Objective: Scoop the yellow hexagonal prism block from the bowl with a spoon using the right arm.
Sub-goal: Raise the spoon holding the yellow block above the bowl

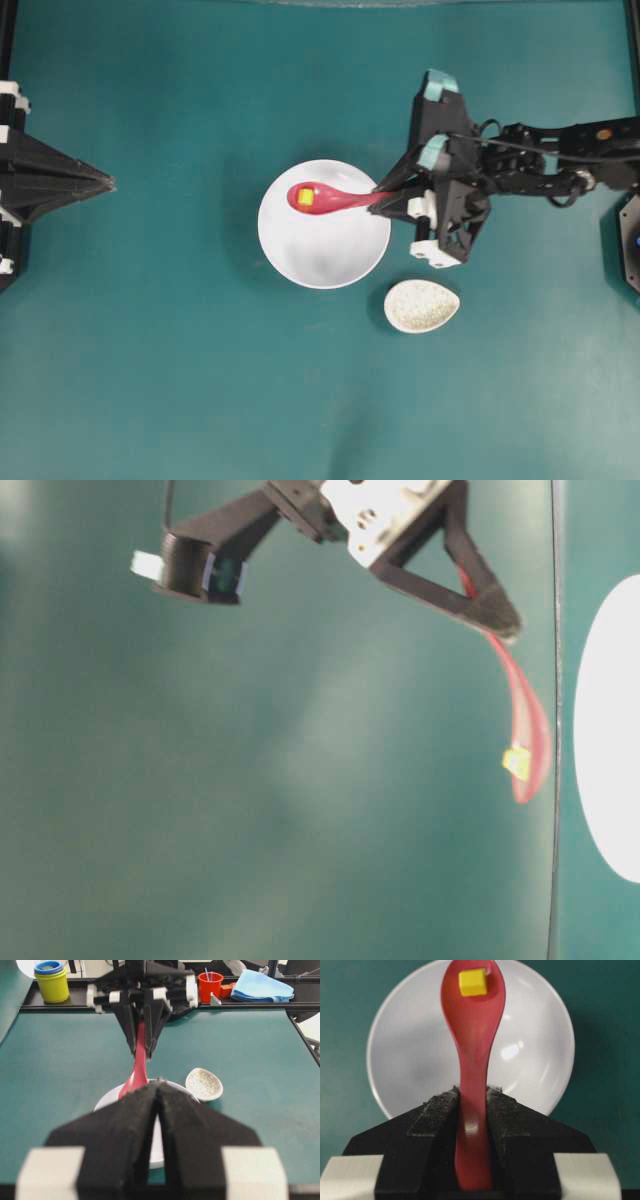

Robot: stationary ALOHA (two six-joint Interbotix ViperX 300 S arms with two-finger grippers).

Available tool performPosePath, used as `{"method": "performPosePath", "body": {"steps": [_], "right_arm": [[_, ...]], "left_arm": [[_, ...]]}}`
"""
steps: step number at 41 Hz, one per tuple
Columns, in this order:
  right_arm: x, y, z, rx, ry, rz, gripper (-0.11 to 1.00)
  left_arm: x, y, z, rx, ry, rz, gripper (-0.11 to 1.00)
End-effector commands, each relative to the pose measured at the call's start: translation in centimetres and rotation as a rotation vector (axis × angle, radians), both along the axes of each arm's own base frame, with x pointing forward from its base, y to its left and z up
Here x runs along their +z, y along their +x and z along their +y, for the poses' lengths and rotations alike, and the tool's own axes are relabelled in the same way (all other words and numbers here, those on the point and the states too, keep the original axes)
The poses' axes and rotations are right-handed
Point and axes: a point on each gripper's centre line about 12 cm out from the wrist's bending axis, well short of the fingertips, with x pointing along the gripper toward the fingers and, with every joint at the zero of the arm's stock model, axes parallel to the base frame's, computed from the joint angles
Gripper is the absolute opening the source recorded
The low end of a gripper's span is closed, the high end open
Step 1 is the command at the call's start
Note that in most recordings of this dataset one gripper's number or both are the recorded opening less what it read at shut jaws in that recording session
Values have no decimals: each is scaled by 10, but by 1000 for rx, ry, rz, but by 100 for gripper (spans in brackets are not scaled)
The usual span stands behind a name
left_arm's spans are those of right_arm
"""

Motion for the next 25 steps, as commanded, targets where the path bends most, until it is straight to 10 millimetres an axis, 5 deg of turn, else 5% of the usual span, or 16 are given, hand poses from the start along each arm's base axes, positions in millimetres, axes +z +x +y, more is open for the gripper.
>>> {"method": "performPosePath", "body": {"steps": [1, 25], "right_arm": [[17, -4, 1, 2, -7, -53, 21], [31, -17, 3, 5, -11, -90, 21]], "left_arm": [[13, 2, 0, 1, 0, -34, 4], [9, 2, 0, 2, 0, 0, 4]]}}
